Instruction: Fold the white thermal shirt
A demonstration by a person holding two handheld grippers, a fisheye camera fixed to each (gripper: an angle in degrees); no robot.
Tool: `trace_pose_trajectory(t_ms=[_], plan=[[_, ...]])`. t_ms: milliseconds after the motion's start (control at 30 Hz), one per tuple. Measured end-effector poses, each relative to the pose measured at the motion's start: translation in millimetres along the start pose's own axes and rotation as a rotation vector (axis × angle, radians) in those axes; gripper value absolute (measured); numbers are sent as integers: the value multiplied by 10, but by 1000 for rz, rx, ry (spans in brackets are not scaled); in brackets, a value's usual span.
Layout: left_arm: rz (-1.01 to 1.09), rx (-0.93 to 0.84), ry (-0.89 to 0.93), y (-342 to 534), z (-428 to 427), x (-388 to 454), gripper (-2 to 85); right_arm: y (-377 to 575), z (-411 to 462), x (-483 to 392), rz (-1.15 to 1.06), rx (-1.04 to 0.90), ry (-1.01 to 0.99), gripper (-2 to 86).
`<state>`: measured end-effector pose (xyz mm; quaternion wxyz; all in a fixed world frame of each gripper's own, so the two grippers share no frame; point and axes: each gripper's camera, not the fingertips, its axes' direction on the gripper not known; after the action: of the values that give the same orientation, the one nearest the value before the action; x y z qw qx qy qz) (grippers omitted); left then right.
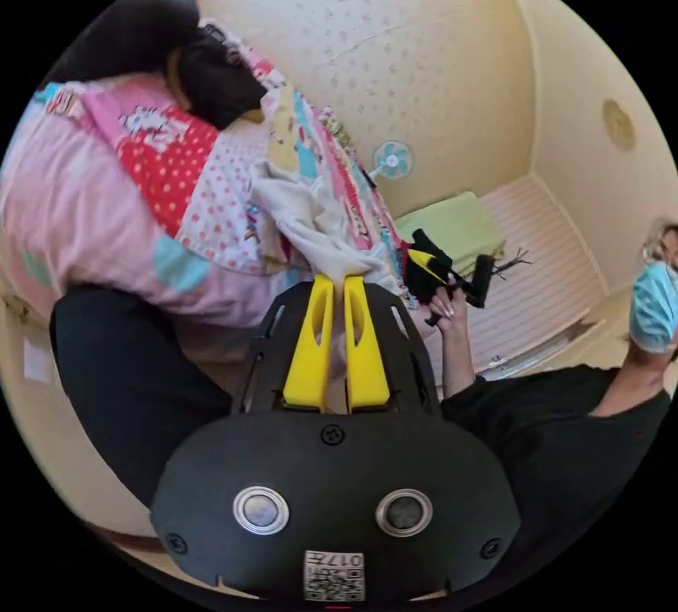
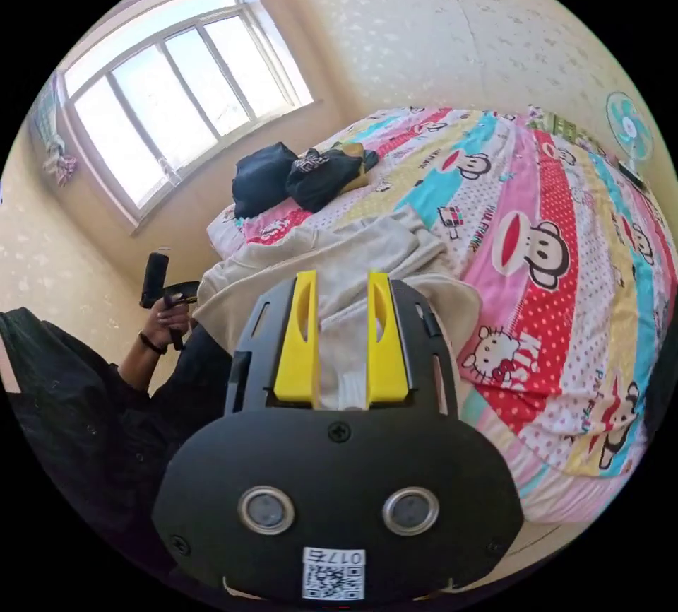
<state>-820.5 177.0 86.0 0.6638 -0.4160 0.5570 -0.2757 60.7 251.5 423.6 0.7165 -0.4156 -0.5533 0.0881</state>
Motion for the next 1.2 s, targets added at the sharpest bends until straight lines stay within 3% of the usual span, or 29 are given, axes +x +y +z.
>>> trace_pose_trajectory(t_ms=[167, 267, 300, 433, 500, 600, 667, 800, 867, 900, 967, 1067, 1133, 1167, 1200], plan=[[432, 129, 305, 221, -649, 788, 4, -881, 227, -4, -264, -36, -159, 128], [623, 197, 525, 362, -1016, 1056, 4, -1222, 560, 139, -377, -143, -437, 140], [676, 230, 628, 406, -1114, 1118, 3, -1298, 716, 159, -395, -185, -621, 146], [773, 326, 944, 428, -1244, 1249, 2, -1272, 1166, 65, -415, -195, -1187, 171], [786, 400, 1220, 339, -1276, 1274, 4, -1224, 1315, 37, -373, -179, -1314, 186], [830, 352, 1605, 127, -1234, 1414, 5, -1164, 1548, -44, -334, -258, -1387, 223], [870, 284, 1701, 58, -1209, 1600, 5, -1094, 1603, -95, -347, -285, -1411, 241], [969, 127, 1661, -12, -1191, 2125, 5, -896, 1537, -83, -386, -315, -1696, 243], [1040, 79, 1553, -27, -1265, 2329, 6, -780, 1360, -65, -479, -347, -1760, 208], [1096, 57, 1459, -28, -1354, 2435, 6, -702, 1149, -7, -575, -337, -1757, 146], [1165, 31, 1294, -10, -1514, 2556, 7, -591, 681, 242, -627, -199, -1636, 98], [1187, 51, 1022, 41, -1783, 2664, 9, -370, -564, 927, -570, 288, -1383, 78], [1160, 122, 851, 35, -1906, 2682, 11, -184, -1682, 1197, -500, 626, -1058, 75], [1130, 170, 708, -29, -1936, 2695, 12, -183, -1924, 1190, -467, 664, -937, 74], [1083, 227, 525, -160, -1908, 2703, 14, -260, -2337, 1115, -377, 695, -662, 74]])
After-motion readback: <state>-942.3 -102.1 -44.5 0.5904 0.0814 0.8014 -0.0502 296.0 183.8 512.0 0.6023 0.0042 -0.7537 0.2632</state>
